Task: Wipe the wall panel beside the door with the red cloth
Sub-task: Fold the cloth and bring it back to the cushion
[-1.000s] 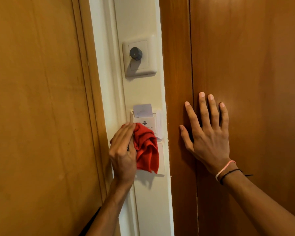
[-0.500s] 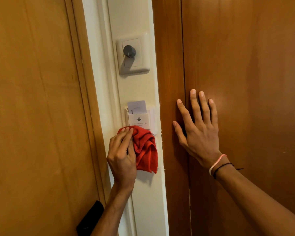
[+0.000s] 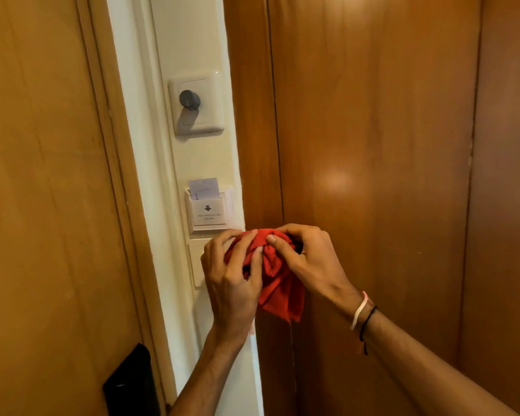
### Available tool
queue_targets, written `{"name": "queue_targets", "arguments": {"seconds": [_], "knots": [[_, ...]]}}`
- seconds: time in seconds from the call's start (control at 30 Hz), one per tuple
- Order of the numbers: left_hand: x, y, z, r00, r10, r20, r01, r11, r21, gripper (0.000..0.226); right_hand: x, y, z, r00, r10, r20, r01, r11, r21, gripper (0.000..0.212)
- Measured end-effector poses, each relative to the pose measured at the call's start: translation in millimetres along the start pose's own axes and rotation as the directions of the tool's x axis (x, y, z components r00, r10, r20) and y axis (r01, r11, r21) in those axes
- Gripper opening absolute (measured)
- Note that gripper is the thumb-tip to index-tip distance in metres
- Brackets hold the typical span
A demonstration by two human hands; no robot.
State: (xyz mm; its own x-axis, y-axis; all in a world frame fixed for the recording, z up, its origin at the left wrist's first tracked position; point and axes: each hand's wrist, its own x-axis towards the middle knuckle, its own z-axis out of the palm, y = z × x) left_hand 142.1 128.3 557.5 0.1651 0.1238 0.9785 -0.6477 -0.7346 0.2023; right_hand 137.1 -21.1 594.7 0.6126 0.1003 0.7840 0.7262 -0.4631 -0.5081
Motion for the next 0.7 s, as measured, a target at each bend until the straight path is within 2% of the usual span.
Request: {"name": "queue_targets", "arguments": {"seconds": [0.07, 0.13, 0.2, 0.27, 0.3, 0.37, 0.47, 0.53, 0.63, 0.7], "knots": [[3.3, 7.1, -0.8, 0.995, -0.057, 0.085, 0.063, 0.995, -0.072, 0.051, -5.0, 5.2, -16.9, 0.999, 0.007, -0.051, -0.008, 1.000, -0.029, 0.017], [7.7, 14.3, 0.0, 0.963, -0.158, 0.220, 0.203, 0.958, -0.201, 0.064, -8.2, 8.2, -34.9, 0.995, 0.015, -0.095, -0.018, 0.999, -0.031, 0.015], [13.3, 26.5, 2.4, 0.864, -0.280, 0.419, 0.437, 0.830, -0.347, 0.066, -12.3, 8.4, -54.6, 0.994, 0.015, -0.104, -0.018, 1.000, -0.025, 0.013], [17.4, 33.1, 7.2, 0.736, -0.301, 0.606, 0.628, 0.638, -0.446, 0.047, -15.8, 7.7, -68.9, 0.996, 0.005, -0.086, -0.007, 1.000, -0.022, 0.014], [17.8, 36.3, 9.7, 0.694, -0.285, 0.662, 0.675, 0.579, -0.458, 0.034, -18.7, 8.3, -75.5, 0.997, 0.006, -0.083, -0.009, 0.999, -0.033, 0.014], [13.8, 43.4, 12.6, 0.663, -0.259, 0.702, 0.704, 0.534, -0.468, 0.023, -27.9, 12.2, -86.8, 0.996, 0.031, -0.085, -0.036, 0.998, -0.055, 0.015], [-1.2, 52.1, 17.5, 0.630, -0.255, 0.734, 0.742, 0.478, -0.470, 0.021, -45.9, 24.6, -99.2, 0.991, 0.120, -0.053, -0.122, 0.992, -0.038, 0.014], [-19.1, 57.4, 21.4, 0.580, -0.292, 0.761, 0.788, 0.437, -0.433, 0.022, -63.3, 34.6, -103.8, 0.979, 0.206, -0.012, -0.206, 0.978, -0.018, 0.016], [-57.8, 61.6, 30.1, 0.465, -0.343, 0.816, 0.864, 0.379, -0.333, 0.024, -90.7, 53.8, -107.1, 0.927, 0.369, 0.069, -0.368, 0.929, -0.030, 0.023], [-92.2, 64.4, 32.4, 0.358, -0.387, 0.850, 0.921, 0.299, -0.252, 0.024, -116.0, 70.2, -106.9, 0.859, 0.495, 0.128, -0.490, 0.869, -0.075, 0.032]]}}
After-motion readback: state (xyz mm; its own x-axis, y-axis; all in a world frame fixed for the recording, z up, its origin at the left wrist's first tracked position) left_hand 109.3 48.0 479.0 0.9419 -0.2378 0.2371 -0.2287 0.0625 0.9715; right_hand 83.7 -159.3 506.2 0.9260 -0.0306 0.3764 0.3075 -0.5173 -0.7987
